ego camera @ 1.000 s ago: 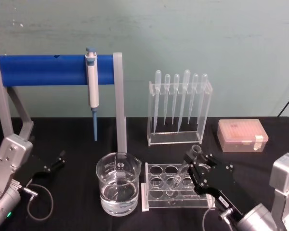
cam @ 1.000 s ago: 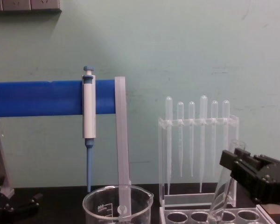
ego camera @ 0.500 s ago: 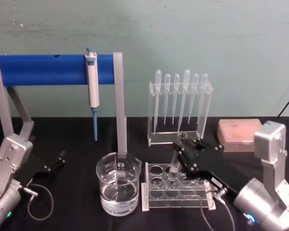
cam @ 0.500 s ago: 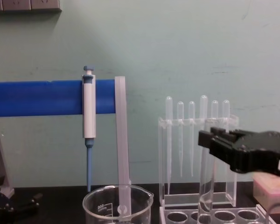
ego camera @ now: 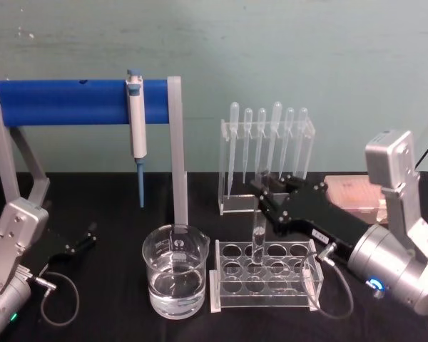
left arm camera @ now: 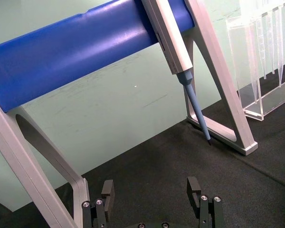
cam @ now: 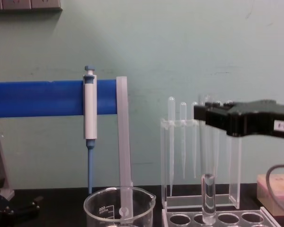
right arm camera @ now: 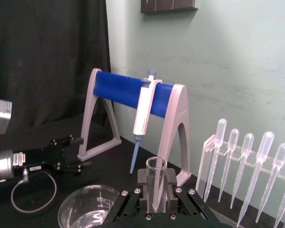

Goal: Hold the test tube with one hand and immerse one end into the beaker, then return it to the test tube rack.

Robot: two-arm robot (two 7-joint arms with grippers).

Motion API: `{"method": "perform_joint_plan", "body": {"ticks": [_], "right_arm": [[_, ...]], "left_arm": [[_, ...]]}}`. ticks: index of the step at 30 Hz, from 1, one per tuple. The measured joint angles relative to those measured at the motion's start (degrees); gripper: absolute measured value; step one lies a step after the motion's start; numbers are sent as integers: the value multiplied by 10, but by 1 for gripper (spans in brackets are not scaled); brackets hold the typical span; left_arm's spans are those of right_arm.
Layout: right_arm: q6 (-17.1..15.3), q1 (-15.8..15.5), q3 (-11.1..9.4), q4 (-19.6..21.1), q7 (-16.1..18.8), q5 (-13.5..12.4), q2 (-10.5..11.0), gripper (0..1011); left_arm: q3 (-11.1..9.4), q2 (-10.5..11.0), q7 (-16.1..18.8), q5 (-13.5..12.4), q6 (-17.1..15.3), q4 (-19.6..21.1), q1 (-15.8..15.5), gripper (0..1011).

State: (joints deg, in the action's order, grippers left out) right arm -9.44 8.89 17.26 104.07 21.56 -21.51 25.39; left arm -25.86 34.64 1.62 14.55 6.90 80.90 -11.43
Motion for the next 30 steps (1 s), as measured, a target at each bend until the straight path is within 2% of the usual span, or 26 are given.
{"method": "perform_joint_plan", "body": {"ticks": [10,18,30], "right_arm": [[-39,17,-11,27,-11,-34,14,226],[-52,21,-8,34,-17,-54,22,226],[-52,21,-8,34,-17,-54,22,226]], "left_arm": [[0,0,0,0,0,0,0,1000],[0,0,0,0,0,0,0,1000],[0,0,0,0,0,0,0,1000]]}}
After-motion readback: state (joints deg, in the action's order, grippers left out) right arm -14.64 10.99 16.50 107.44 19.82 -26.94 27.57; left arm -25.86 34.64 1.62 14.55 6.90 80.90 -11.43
